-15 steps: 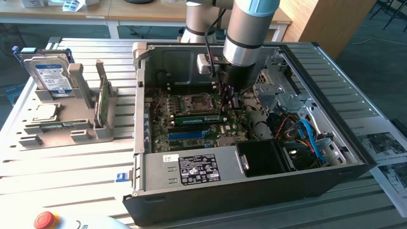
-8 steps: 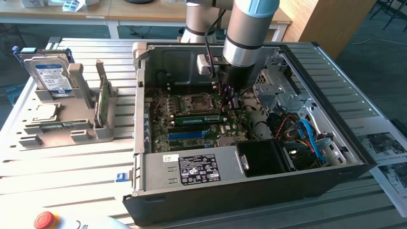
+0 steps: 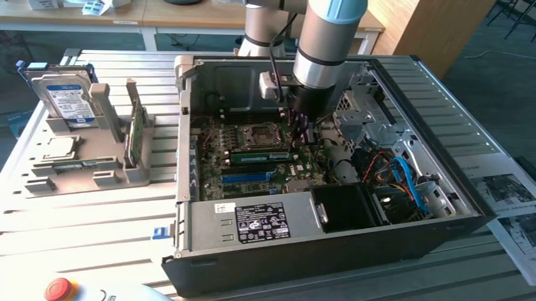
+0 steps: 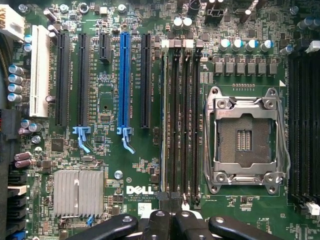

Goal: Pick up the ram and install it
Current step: 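Press down the ram until it locks into place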

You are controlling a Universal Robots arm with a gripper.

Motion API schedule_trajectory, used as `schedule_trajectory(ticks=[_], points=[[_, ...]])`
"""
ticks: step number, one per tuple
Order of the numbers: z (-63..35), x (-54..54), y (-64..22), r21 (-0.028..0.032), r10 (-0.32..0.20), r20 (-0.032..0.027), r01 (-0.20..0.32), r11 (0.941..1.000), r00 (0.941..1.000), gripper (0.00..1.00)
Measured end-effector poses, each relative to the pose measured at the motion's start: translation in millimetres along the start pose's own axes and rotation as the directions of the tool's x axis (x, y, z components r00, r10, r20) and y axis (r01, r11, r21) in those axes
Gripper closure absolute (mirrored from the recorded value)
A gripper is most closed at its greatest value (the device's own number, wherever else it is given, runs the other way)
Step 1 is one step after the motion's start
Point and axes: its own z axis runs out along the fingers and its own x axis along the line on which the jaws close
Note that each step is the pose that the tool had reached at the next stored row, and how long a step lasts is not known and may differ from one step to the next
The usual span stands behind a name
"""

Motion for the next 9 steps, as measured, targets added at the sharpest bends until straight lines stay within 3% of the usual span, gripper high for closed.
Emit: schedule_trajectory(ticks=[9], points=[[1.3,0.0,0.0,-0.0001,0.0,-0.0002,0.0,1.0,1.0,0.9]])
